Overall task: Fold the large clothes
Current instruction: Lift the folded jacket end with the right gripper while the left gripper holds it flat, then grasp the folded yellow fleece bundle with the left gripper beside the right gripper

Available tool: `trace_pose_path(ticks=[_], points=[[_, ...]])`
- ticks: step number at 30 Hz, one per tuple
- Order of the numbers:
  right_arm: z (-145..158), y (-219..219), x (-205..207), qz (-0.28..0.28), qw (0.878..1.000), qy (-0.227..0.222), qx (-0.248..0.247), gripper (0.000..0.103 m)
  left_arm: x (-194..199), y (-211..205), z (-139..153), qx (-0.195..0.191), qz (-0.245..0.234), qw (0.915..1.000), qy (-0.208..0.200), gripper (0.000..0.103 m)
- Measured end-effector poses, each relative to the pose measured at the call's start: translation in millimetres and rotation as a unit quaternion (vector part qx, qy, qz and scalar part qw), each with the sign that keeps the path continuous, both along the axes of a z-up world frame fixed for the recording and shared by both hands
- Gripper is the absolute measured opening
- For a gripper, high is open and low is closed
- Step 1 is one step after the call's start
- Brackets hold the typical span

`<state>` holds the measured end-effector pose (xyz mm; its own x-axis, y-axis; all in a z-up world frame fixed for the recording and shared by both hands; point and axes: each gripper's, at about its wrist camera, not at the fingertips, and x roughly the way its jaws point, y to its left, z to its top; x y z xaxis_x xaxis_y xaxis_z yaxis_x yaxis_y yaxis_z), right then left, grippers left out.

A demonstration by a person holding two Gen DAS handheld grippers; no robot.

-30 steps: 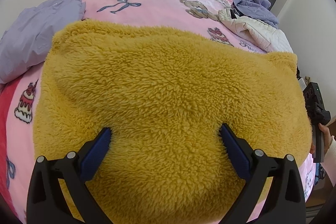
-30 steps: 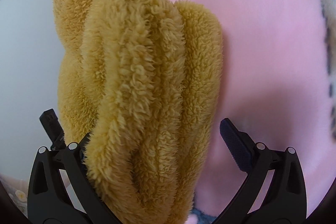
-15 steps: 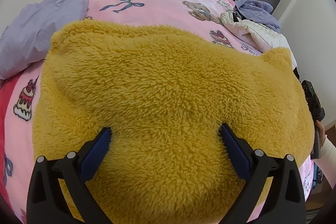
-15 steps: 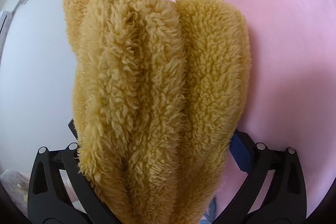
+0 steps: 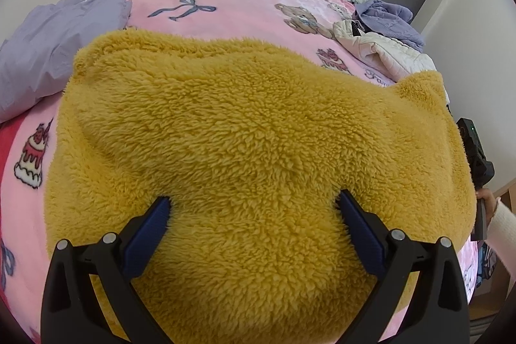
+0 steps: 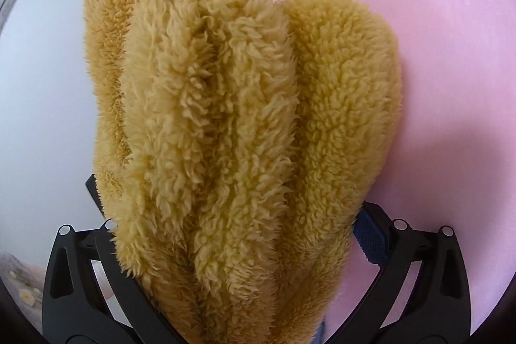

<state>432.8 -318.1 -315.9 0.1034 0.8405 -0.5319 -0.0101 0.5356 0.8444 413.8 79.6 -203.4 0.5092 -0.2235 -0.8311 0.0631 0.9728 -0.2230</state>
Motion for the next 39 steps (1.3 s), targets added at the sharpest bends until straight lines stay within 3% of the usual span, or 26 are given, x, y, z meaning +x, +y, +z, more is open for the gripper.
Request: trace_pose_path(ticks=[2,4,10,13,19,23,26,29,32,36,39], points=[[8,-3,-2,-0.004,1.000,0.003,-0.021,0.082,-2,1,-1,-0.005,0.003,1.0000,-0.004,0.099],[22,-8,-6,-0.013,0.999,-0.014,-0.042,0.064,-3,1,0,-0.008,0.006,0.9999,-0.009,0.099],[46,-9,-17,-0.006,0.993,-0.039,-0.108,0.048,-3,1,2,-0.013,0.003,0.9999,-0.008,0.099],[55,-7,-21,-0.002,0.989,-0.048,-0.142,0.047,-1,6,4,-0.027,0.004,0.9996,0.000,0.099],[59,-9,-29,-0.008,0.986,-0.026,-0.167,0.045,-6,35,28,-0.101,0.024,0.9945,-0.013,0.098],[68,-8,-27,-0.007,0.982,-0.030,-0.184,0.045,-13,74,38,-0.111,0.036,0.9928,-0.028,0.098],[72,-10,-28,-0.007,0.982,-0.028,-0.184,0.046,-13,122,32,-0.114,0.059,0.9917,-0.014,0.098],[90,11,-25,-0.007,0.981,-0.026,-0.192,0.046,-4,175,10,-0.171,0.084,0.9813,0.023,0.098],[83,55,-18,-0.013,0.979,-0.022,-0.201,0.047,16,199,-18,-0.208,0.061,0.9735,0.073,0.098],[82,65,-17,-0.014,0.978,-0.027,-0.208,0.049,41,206,-56,-0.267,0.018,0.9551,0.128,0.098],[83,68,-18,-0.019,0.976,-0.022,-0.217,0.052,53,201,-72,-0.291,-0.010,0.9461,0.142,0.098]])
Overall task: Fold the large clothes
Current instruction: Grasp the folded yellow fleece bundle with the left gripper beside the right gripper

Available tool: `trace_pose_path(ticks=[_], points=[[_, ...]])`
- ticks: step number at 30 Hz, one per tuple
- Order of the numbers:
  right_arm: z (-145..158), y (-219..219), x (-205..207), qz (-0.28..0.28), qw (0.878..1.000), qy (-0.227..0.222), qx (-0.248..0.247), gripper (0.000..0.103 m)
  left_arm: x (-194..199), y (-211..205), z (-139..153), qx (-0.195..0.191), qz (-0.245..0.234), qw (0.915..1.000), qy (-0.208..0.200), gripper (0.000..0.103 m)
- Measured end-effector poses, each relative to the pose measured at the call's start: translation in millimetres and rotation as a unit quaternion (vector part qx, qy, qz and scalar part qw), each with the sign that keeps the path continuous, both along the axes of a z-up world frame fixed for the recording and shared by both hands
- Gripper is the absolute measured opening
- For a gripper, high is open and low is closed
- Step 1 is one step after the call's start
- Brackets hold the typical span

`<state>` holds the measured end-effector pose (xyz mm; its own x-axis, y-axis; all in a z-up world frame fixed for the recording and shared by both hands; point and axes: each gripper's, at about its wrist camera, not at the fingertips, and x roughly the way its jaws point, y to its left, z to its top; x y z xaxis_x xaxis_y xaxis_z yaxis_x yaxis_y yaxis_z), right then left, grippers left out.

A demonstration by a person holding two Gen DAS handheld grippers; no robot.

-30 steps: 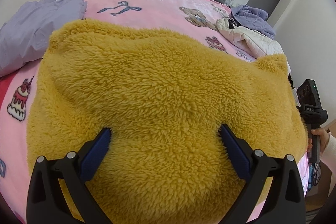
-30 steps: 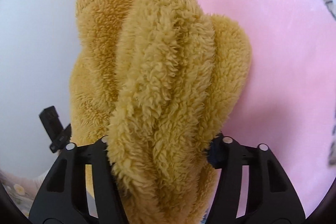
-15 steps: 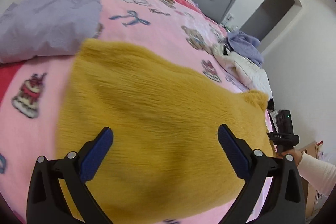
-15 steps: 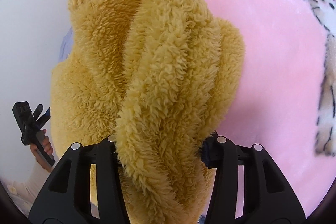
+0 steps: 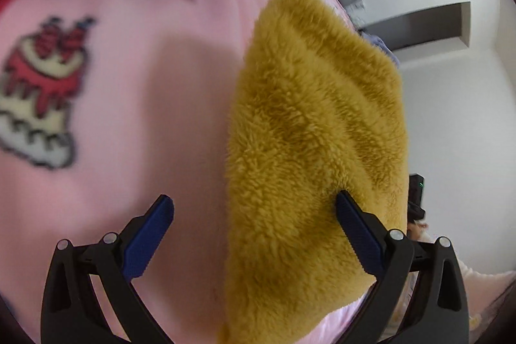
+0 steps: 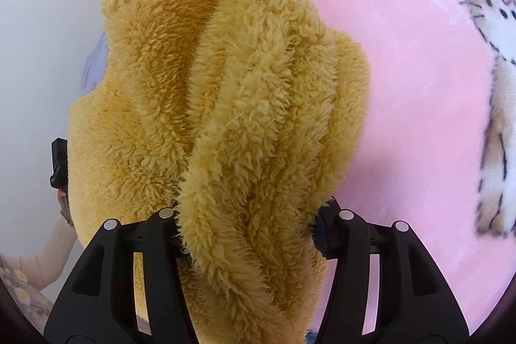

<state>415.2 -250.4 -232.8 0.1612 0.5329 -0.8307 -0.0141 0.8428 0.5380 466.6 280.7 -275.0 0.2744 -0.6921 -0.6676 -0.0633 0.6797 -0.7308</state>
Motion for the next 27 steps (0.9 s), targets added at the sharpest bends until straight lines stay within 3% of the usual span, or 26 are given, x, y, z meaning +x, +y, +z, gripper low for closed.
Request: trace_pose_path(ticks=[4,10,15,18,20,27], points=[[4,2,1,0.001,1.000,0.005,-0.018,0.054,14,-9,-21,-0.037,-0.015,0.9991,0.016,0.098],[5,4,2,-0.004,1.000,0.009,-0.029,0.056,18,-22,-26,-0.023,-0.024,0.9994,0.014,0.099],[8,8,3,-0.013,0.999,0.010,-0.028,0.057,23,-37,-15,0.002,-0.037,0.9991,0.020,0.099],[6,5,2,-0.012,1.000,0.010,-0.025,0.058,30,-40,-11,-0.024,-0.021,0.9985,0.045,0.099],[6,6,2,-0.009,0.999,0.008,-0.030,0.060,32,-47,-9,-0.015,-0.025,0.9989,0.038,0.099],[-3,-4,0,-0.017,1.000,0.009,-0.014,0.065,50,-58,-32,-0.111,-0.017,0.9920,0.059,0.099]])
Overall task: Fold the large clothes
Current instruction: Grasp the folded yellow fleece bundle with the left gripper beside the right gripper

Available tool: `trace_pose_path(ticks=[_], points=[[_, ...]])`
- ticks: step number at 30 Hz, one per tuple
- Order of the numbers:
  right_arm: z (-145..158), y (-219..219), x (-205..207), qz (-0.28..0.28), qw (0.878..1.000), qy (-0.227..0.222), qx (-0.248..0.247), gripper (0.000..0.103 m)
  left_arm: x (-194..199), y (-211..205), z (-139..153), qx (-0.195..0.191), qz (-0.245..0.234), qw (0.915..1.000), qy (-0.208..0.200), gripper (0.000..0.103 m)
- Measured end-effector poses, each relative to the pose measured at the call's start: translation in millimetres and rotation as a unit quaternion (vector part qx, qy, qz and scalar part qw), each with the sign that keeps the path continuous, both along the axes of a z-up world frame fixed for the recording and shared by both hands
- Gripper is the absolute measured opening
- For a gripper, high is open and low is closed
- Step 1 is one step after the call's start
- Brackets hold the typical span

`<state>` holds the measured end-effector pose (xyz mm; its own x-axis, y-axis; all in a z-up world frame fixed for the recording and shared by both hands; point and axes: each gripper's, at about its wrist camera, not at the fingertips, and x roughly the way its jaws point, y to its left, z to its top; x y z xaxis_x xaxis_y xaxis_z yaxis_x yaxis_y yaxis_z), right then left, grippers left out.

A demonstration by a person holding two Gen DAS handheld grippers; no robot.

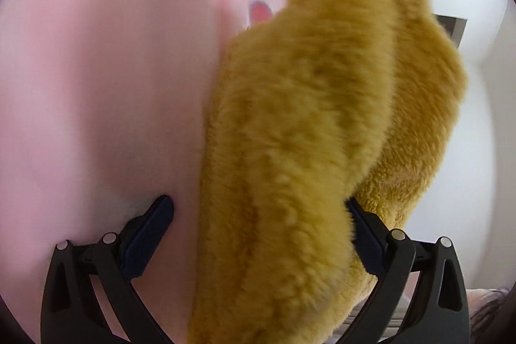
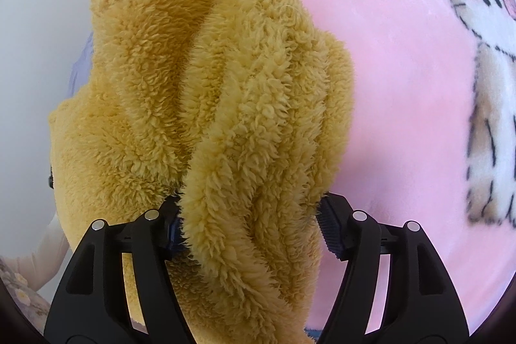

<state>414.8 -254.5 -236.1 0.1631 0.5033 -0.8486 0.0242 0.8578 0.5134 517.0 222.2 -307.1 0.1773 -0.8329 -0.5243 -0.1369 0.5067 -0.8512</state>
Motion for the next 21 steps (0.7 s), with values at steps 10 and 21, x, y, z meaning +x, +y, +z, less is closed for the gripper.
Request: trace_pose_path(ticks=[10,21], points=[[-12,-12,-4,-0.022,1.000,-0.006,0.018,0.073,29,-48,26,0.109,-0.088,0.9901,-0.014,0.078],[-16,-24,-19,-0.037,0.999,-0.014,0.026,0.073,52,-78,68,0.178,-0.117,0.9753,-0.060,0.035]])
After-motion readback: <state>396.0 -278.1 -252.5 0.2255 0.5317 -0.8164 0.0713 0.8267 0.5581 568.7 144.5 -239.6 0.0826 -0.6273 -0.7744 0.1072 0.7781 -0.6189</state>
